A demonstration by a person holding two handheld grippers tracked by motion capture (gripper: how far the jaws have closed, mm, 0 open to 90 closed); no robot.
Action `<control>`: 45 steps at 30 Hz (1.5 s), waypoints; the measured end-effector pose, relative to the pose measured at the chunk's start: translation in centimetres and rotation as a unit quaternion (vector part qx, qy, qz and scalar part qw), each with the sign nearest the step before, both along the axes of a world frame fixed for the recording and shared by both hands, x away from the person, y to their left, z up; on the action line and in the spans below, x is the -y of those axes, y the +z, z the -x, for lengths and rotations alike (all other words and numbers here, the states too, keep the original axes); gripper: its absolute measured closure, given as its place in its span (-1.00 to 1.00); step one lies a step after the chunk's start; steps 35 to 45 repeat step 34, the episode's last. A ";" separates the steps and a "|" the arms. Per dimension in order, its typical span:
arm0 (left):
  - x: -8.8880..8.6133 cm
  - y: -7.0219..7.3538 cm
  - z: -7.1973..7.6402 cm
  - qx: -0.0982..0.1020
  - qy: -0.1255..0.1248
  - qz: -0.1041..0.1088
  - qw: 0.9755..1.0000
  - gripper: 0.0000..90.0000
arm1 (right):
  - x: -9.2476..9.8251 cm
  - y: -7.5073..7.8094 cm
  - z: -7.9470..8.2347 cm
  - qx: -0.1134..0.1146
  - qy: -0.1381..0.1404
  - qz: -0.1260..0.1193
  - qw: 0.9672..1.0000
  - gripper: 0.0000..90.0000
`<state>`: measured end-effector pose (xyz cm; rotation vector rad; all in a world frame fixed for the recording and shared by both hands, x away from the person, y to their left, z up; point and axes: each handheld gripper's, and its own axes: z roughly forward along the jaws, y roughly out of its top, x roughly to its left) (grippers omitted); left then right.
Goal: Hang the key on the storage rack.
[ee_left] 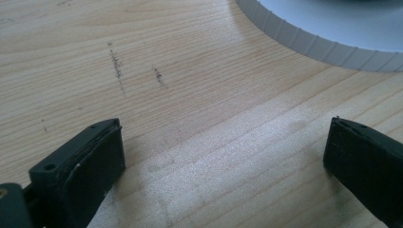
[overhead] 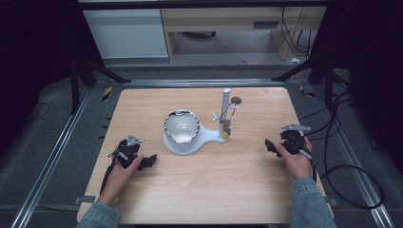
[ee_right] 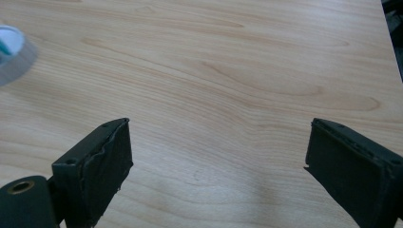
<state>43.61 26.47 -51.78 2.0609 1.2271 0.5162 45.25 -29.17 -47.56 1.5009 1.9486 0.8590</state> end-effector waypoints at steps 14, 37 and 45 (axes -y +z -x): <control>0.0 0.0 0.0 0.000 0.001 0.000 1.000 -1.00 | 0.2 -2.4 -1.1 -0.031 -0.032 -0.003 0.999 -0.82; 0.0 0.0 0.0 0.000 0.000 0.000 1.000 -1.00 | -1.1 -3.0 -1.3 -0.020 -0.052 0.005 0.998 -0.96; 0.0 0.0 0.0 0.000 0.000 0.000 1.000 -1.00 | -1.1 -3.0 -1.3 -0.020 -0.052 0.005 0.998 -0.96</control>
